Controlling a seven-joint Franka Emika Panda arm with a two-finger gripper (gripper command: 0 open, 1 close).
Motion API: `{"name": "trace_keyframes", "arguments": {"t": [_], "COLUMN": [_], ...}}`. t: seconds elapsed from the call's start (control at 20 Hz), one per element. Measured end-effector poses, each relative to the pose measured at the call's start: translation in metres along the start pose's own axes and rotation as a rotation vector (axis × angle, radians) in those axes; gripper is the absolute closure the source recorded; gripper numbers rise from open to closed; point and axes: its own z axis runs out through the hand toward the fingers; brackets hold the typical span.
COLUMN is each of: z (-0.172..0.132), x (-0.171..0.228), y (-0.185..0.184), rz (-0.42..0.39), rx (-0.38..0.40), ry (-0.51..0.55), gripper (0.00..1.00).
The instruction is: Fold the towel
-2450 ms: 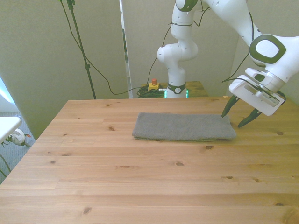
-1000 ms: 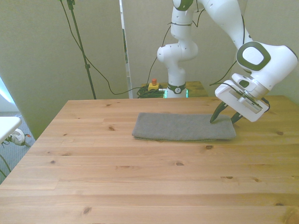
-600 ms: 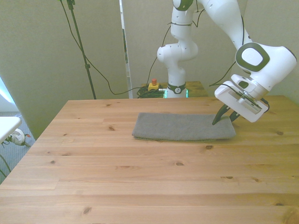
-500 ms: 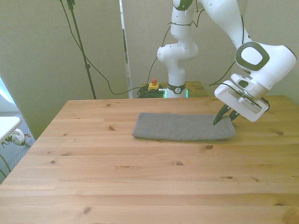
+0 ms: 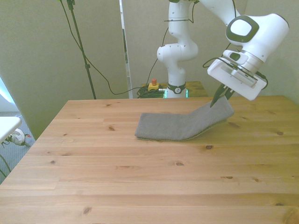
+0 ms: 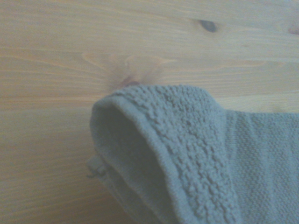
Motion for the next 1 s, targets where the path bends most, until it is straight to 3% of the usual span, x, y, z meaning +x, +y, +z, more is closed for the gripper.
{"name": "trace_keyframes", "arguments": {"t": [0.3,0.75,1.0], "z": [0.003,0.061,0.079], "x": [0.058,0.111,0.137], "y": [0.056,0.104,0.12], "rz": [0.077,0.17,0.211], "rx": [0.022,-0.027,-0.029], "ry": [-0.035,-0.094,-0.107], "gripper": [1.0,1.0,1.0]}}
